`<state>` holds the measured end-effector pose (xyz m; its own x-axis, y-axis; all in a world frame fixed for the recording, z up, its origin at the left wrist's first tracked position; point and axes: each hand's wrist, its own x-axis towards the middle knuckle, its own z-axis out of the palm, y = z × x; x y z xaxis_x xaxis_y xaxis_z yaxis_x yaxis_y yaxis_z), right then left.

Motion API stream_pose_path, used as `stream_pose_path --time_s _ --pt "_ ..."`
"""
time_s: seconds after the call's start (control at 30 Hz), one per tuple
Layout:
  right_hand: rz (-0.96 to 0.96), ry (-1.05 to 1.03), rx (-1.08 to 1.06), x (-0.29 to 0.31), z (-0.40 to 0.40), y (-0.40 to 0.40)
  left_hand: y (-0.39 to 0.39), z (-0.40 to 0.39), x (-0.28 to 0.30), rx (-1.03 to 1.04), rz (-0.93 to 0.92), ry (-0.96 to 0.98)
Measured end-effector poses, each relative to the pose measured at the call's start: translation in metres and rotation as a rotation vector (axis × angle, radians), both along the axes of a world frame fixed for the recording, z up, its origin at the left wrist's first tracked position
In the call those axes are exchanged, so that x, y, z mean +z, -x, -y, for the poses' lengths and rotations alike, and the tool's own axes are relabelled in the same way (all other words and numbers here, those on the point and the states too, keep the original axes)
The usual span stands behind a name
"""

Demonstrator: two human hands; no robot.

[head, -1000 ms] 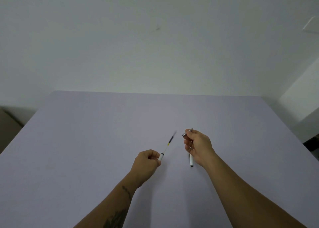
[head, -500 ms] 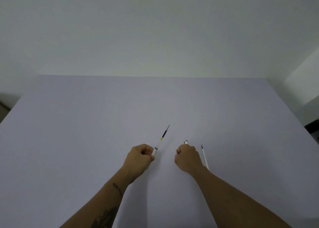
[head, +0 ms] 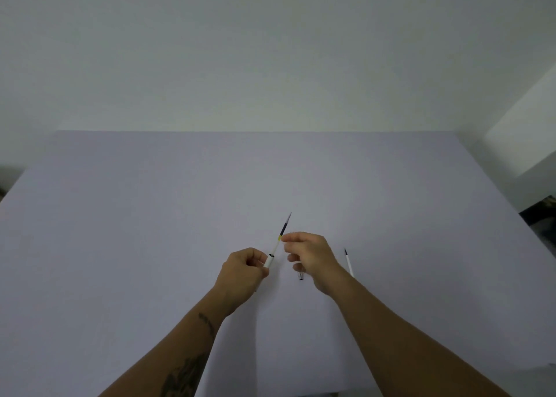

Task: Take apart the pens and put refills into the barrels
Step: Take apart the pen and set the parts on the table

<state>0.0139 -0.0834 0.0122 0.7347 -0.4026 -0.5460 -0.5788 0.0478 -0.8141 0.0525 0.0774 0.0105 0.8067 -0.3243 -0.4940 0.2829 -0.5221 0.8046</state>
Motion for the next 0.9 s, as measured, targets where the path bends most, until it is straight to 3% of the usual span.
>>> stream_pose_path --time_s 0.2,0.37,0.53,0.67,0.9 --pt "0.044 -0.045 -0.014 0.018 0.004 -0.001 0.004 0.017 0.004 -0.073 0.034 -0.010" --pt "0.108 0.091 -0.195 0.033 0.046 0.000 0.007 0.025 0.003 -0.094 0.020 -0.002" --pt "-0.264 0.599 0.105 0.001 0.073 0.025 0.011 0.036 0.000 -0.105 0.004 0.020" --pt "-0.412 0.685 0.238 -0.025 0.067 0.039 0.013 0.039 0.000 -0.122 0.000 0.017" --pt "-0.422 0.783 0.278 -0.048 0.052 0.045 0.014 0.033 -0.003 -0.106 -0.044 0.002"
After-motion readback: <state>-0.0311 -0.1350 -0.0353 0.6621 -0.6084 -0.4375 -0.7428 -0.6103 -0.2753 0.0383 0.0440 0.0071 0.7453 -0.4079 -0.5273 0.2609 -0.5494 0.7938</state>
